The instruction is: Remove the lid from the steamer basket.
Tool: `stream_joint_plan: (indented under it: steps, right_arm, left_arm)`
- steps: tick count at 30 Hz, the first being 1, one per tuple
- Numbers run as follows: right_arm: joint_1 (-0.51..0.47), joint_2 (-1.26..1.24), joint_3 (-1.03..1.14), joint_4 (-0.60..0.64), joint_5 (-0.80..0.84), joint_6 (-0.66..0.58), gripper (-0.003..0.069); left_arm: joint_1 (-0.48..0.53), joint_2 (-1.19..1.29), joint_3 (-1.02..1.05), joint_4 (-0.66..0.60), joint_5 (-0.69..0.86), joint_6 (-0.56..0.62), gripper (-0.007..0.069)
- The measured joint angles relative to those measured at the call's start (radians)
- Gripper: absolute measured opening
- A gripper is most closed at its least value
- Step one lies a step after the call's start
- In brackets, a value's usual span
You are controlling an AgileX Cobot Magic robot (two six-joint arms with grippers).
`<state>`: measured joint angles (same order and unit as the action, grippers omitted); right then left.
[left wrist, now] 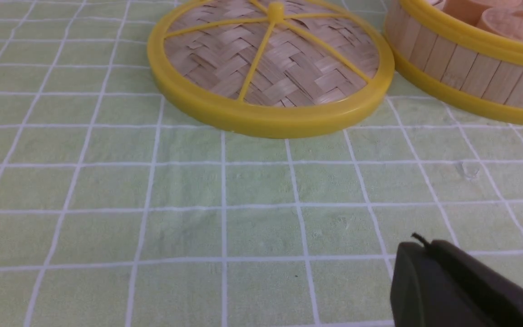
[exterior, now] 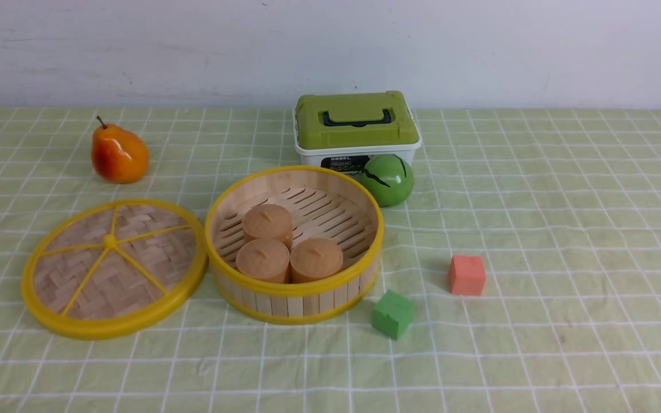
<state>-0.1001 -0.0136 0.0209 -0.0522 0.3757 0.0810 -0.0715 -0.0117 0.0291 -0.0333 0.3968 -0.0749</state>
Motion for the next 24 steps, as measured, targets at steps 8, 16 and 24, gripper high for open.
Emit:
stream_joint_plan:
  steps: [8,16,24]
  right_arm:
    - [0.0,0.0,0.0,0.0,0.0,0.0,0.0241]
    - [0.0,0.0,0.0,0.0,0.0,0.0,0.0241]
    - [0.0,0.0,0.0,0.0,0.0,0.0,0.0241]
  left_arm:
    - [0.0,0.0,0.0,0.0,0.0,0.0,-0.0009]
    - [0.0,0.0,0.0,0.0,0.001,0.0,-0.0002]
    - [0.0,0.0,0.0,0.0,0.002,0.0,-0.0001]
